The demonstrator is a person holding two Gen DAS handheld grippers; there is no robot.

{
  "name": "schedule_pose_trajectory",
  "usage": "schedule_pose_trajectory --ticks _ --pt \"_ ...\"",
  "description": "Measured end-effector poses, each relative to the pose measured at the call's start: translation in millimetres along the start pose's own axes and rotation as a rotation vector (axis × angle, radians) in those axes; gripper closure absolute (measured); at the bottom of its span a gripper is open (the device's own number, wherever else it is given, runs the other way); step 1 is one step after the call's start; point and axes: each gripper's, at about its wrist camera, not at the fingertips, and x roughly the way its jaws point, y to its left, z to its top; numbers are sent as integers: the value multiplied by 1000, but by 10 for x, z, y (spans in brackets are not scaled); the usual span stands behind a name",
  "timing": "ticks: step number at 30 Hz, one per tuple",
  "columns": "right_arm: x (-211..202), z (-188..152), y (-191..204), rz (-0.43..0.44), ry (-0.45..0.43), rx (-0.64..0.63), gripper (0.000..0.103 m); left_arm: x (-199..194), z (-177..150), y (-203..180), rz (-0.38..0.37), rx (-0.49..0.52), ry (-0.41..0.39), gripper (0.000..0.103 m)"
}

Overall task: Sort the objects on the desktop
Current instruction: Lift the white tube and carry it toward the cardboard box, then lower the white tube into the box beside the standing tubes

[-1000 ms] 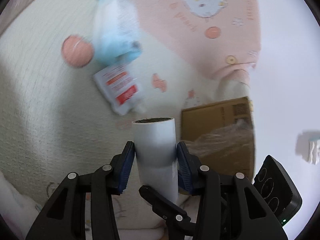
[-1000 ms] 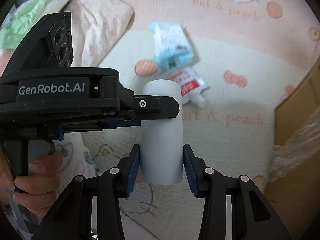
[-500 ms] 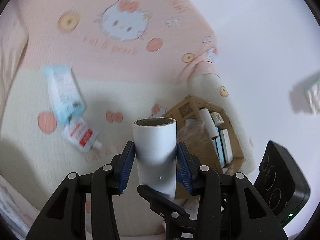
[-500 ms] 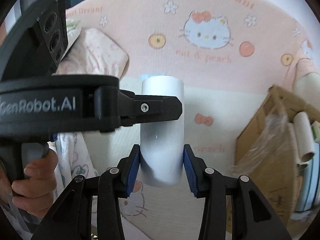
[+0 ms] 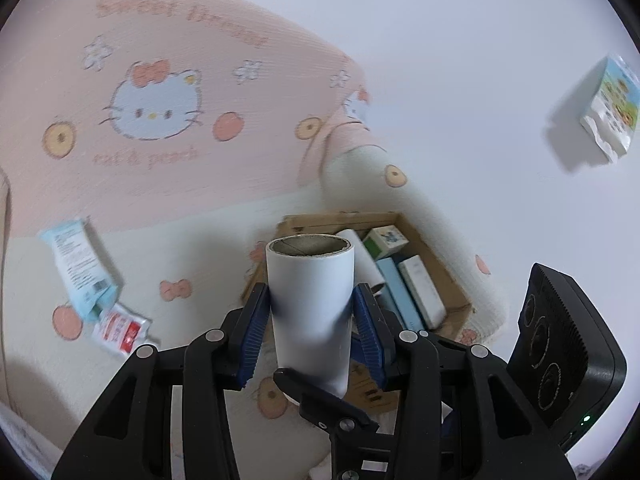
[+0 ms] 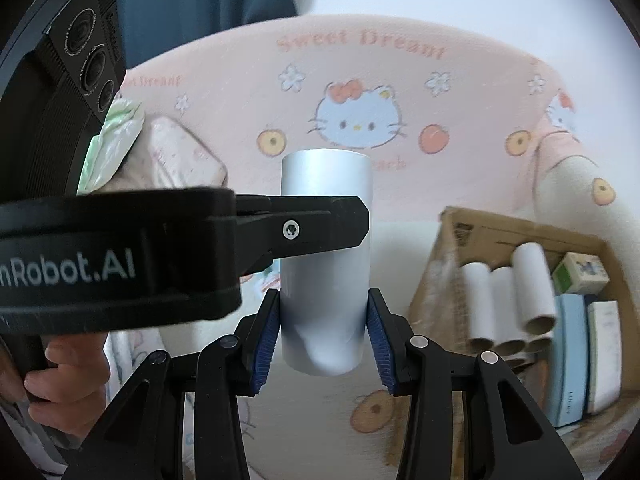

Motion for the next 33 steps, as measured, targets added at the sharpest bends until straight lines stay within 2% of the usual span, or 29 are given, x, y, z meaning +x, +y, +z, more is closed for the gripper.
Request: schedule_pose_trajectory --ticks 11,20,27,33 --pt "-187 14 -591 -63 -22 43 63 527 279 -402 -103 -7 104 56" --pt "-189 109 -1086 -46 -15 112 63 893 481 -678 -98 12 162 56" --pt "49 63 -1374 -66 67 130 63 1321 511 -776 -61 19 284 56" --pt "200 44 -1634 1 156 192 63 1552 464 -715 -54 -48 340 56"
